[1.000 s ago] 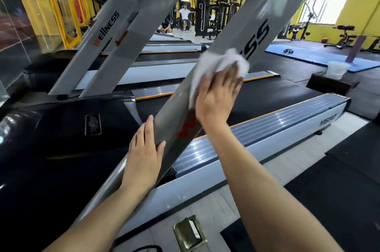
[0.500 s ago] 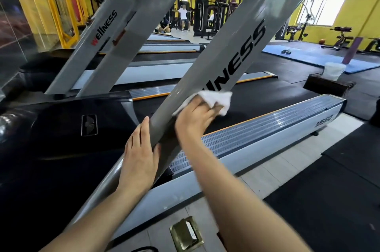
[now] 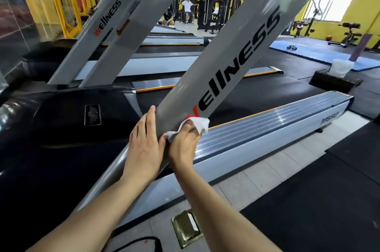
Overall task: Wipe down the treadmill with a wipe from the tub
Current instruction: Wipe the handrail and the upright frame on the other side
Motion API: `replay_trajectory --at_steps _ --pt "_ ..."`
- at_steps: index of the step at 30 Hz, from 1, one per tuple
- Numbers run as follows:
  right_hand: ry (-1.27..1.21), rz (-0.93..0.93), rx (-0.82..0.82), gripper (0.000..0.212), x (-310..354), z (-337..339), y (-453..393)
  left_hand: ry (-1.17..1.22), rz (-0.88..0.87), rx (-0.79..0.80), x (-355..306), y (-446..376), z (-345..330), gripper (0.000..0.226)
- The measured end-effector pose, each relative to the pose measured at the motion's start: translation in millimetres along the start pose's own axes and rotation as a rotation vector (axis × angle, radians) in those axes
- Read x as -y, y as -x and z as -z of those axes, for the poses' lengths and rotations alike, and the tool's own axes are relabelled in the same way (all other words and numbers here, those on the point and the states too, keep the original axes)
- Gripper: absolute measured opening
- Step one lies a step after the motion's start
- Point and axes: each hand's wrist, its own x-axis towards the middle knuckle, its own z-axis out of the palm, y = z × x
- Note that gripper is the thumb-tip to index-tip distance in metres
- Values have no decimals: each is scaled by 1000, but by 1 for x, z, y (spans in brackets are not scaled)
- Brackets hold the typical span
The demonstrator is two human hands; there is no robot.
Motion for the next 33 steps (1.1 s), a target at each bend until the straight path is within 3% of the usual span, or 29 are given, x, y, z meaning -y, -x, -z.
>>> replay_trajectory --at_steps 2,5,8,12,16,19,23,25,28,33 --pt "-44 -21 1 78 4 1 -4 14 -6 1 0 1 1 75" --pt "-159 53 -162 63 44 19 -50 2 -17 -1 0 3 1 71" --pt "-28 210 -292 56 83 42 -86 22 -12 12 -1 2 1 70" --pt "260 775 -288 49 65 52 -79 29 -30 11 3 0 3 69" --pt "583 1384 -136 30 54 62 -76 92 -17 15 4 -1 6 72" --pt "748 1675 -4 20 80 75 -82 133 -17 16 5 0 6 73" --pt "742 1623 -62 41 129 86 -89 118 3 13 1 1 6 73" --pt "732 1609 -167 27 146 87 -95 113 14 17 -1 1 7 72" --pt "921 1558 -272 14 149 86 -100 108 11 2 -2 3 7 71" --pt "1070 1467 -119 37 123 79 -73 114 -16 -11 0 2 9 69"
